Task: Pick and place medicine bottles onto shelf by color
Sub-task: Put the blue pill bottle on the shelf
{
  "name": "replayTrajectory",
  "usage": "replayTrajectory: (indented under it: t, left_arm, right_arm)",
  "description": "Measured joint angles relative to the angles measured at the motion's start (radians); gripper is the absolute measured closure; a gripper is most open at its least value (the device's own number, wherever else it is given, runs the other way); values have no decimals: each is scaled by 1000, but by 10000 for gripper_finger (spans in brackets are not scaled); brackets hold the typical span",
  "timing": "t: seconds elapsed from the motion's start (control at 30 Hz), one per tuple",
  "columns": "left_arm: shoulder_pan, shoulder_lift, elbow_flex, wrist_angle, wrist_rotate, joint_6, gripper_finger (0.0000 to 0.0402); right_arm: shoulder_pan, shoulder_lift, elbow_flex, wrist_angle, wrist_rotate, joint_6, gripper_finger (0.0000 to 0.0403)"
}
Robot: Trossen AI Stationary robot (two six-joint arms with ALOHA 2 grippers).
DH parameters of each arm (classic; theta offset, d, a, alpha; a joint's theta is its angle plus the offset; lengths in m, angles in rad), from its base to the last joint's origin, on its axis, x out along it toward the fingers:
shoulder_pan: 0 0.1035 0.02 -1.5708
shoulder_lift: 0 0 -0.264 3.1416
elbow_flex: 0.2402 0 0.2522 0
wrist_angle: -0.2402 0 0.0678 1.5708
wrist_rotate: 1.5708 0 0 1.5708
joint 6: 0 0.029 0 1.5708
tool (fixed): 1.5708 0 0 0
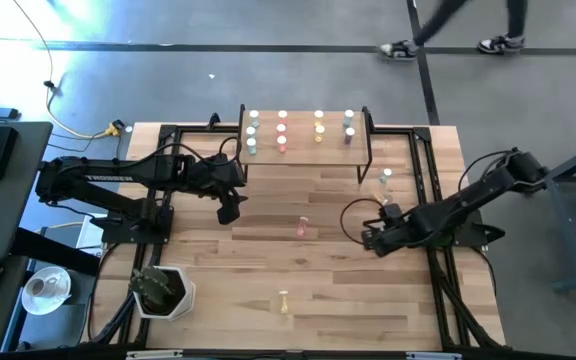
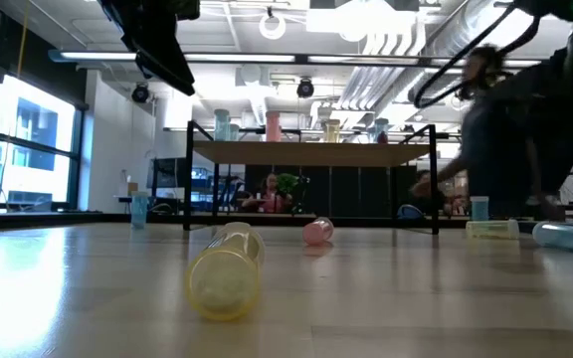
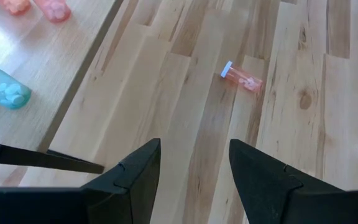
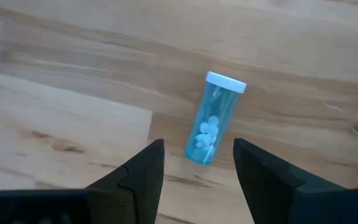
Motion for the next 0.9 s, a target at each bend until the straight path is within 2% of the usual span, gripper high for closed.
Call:
replayTrajectory:
  t: [0.37, 0.63, 0.73, 0.9]
  left_arm:
    - [0, 0, 0, 0, 0, 4, 222]
    - [0, 0, 0, 1, 0, 34, 222]
    - [0, 0, 0, 3, 0, 34, 222]
    - [0, 0, 0, 17, 0, 34, 222]
  right_arm:
    - [0, 172, 0, 41, -39, 84, 219]
    - [-2, 277, 1, 95, -39, 58, 222]
    - [-2, 285, 2, 107, -34, 57, 240]
    - [-2, 282, 2, 118, -26, 43, 292]
